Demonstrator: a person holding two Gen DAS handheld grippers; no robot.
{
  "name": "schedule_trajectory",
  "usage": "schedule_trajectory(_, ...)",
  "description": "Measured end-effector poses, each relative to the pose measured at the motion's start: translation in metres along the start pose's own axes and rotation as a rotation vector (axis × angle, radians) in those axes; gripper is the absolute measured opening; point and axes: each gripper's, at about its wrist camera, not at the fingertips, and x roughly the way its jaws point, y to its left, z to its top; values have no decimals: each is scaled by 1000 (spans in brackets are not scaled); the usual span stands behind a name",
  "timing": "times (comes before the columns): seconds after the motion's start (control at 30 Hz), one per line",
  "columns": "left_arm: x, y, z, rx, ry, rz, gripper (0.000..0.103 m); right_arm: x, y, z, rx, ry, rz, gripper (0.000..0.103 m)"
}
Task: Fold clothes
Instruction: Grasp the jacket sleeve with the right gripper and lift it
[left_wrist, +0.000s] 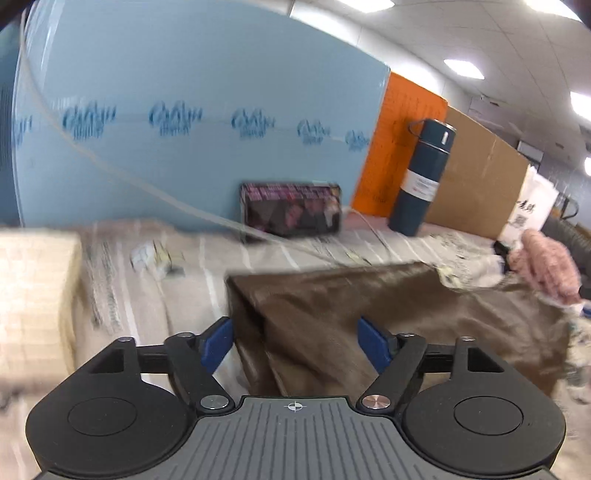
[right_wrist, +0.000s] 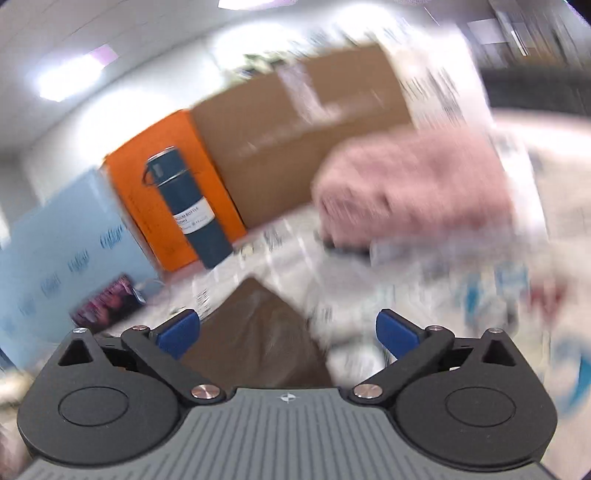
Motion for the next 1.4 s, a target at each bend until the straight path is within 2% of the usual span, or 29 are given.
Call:
schedule_trajectory(0.03, -2, 0, -3, -25, 19, -19, 82, -7, -5, -1, 76, 19, 9, 103)
schedule_trajectory(0.13, -2, -4, -11, -44, 52, -2, 85, -10, -18, -7, 231, 98, 71, 103)
schedule_trajectory(0.37, -2, -7, -22, -41, 73, -15, 86, 25, -18, -25, 409, 228, 182, 102)
schedule_trajectory(0.53, -2, -10, -25, -22, 66, -9, 87, 49, 2, -31, 388, 111, 82, 98)
schedule_trajectory(0.57, -2, -11, -26, -15, 64, -8, 87, 54, 6, -32, 383, 88, 62, 93)
schedule_trajectory(0.6, -2, -11, -26, -8, 63, -6, 87, 58, 10, -33, 377, 66, 41, 70)
schedule_trajectory(0.63, -2, -12, -27, -3, 61, -6, 87, 64, 13, -34, 355, 70, 21, 42)
schedule_trajectory(0.7, -2, -11, -27, 2, 58, -9, 87, 73, 11, -40, 362, 84, 27, 22)
schedule_trajectory(0.83, -2, -10, -28, 1, 54, -26, 86, 62, 10, -40, 355, 36, 70, 8)
schedule_trajectory(0.9, -3, -13, -29, 10, 50, -45, 87, 52, 10, -37, 340, 4, 92, 7)
schedule_trajectory(1.07, -4, -32, -34, 98, 60, -173, 87, 27, 0, -24, 319, -95, 39, 7)
schedule_trajectory(1.17, 8, -33, -23, 163, 33, -90, 87, 22, -5, -20, 329, -112, 31, 7)
schedule_trajectory(1.4, 39, -36, 4, 314, -34, 122, 87, 8, 27, -13, 277, -184, 220, 10)
